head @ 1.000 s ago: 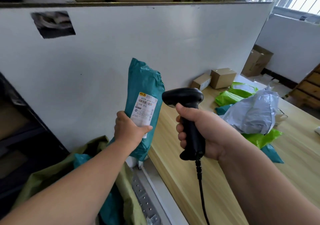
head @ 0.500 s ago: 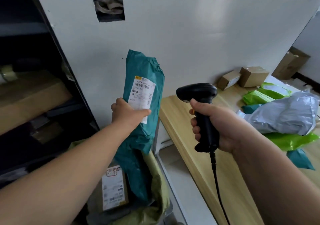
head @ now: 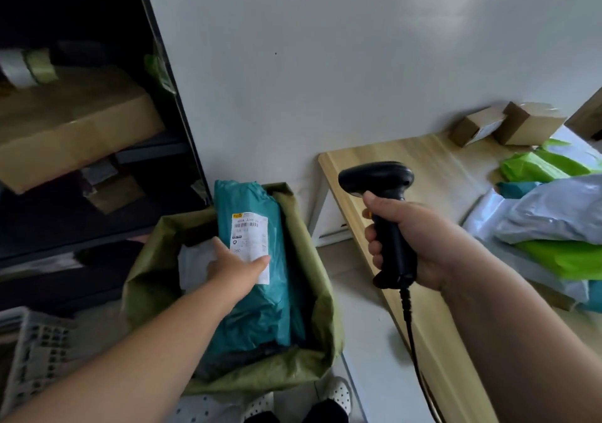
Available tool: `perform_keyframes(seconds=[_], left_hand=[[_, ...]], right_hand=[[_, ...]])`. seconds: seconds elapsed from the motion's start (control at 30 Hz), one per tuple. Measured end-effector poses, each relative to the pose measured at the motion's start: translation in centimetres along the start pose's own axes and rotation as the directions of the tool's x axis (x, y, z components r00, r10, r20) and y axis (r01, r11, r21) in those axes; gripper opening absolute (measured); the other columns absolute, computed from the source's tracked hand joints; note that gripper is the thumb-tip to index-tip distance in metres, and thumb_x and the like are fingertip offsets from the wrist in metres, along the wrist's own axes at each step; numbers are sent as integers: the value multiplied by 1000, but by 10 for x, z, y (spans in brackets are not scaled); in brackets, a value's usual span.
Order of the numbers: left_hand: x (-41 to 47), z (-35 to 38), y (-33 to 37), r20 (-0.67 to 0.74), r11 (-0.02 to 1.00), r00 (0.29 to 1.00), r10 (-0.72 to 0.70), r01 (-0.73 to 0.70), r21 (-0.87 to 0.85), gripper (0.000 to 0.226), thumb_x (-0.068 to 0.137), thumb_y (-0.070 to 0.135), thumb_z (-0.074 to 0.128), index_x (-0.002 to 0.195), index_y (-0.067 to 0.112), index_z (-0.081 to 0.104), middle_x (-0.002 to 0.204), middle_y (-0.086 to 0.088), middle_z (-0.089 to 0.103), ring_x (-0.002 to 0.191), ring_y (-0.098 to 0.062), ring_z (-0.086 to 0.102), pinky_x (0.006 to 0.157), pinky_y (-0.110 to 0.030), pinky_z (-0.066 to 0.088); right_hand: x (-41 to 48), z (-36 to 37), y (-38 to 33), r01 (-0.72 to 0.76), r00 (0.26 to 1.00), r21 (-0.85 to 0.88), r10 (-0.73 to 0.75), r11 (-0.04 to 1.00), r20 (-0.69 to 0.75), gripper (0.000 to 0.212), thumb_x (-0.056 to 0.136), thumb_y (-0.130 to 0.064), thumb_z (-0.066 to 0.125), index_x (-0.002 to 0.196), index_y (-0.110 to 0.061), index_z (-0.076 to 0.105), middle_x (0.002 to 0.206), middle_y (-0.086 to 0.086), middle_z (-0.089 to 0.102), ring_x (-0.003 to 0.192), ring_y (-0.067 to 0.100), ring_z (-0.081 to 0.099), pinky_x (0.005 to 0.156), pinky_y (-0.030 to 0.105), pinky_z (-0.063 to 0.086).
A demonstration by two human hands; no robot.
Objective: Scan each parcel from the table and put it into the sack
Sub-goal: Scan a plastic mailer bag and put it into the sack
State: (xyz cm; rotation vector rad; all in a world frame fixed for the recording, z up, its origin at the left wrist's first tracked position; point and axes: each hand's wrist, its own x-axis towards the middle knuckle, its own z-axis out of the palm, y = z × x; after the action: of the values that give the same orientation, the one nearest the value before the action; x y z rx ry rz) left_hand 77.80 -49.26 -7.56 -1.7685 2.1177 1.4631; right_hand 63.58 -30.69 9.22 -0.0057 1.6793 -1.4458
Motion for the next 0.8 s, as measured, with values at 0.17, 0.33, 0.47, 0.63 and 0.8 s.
perform_keyframes(seconds=[0.17,0.33,0.47,0.63,0.8], left_hand=[[13,15,-17,139,892,987,80,-133,433,96,85,63,52,149,36,-13,138,-14,49,103,-28,57,71,-31,45],[21,32,-20,160,888,987,28,-98,450,95,82,57,61,151,27,4,135,-11,51,106,-30,58,88,-37,50],[12,34,1,-44,788,975,218,-149,598,107,73,73,56,150,26,-1,142,-14,32,124,-33,39,101,-46,38],[-13,50,62,14,577,768,640,-493,651,94,84,68,45,152,21,-1,156,-15,12,142,-33,12,112,-49,18],[-54,95,137,222,439,628,746,-715,545,88,87,65,42,152,23,-1,157,-12,8,144,-28,6,115,-48,14]], right_hand=[[7,-5,14,-22,999,-18,21,1000,-35,32,89,-36,70,100,-9,57,60,5,59,48,16,55,44,28,49],[8,-20,24,-29,998,-21,28,999,-61,36,88,-36,71,106,-7,56,61,6,60,48,17,56,45,27,50],[6,-40,26,-22,996,-1,22,1000,-81,37,87,-36,72,106,-8,57,62,6,61,49,17,56,46,28,50],[-4,-75,21,19,992,38,-15,999,-125,36,87,-37,72,105,-10,56,62,5,61,49,18,56,46,28,48],[-25,-128,15,66,974,79,-47,995,-222,34,87,-39,72,97,-10,58,62,6,60,50,18,55,47,30,48]])
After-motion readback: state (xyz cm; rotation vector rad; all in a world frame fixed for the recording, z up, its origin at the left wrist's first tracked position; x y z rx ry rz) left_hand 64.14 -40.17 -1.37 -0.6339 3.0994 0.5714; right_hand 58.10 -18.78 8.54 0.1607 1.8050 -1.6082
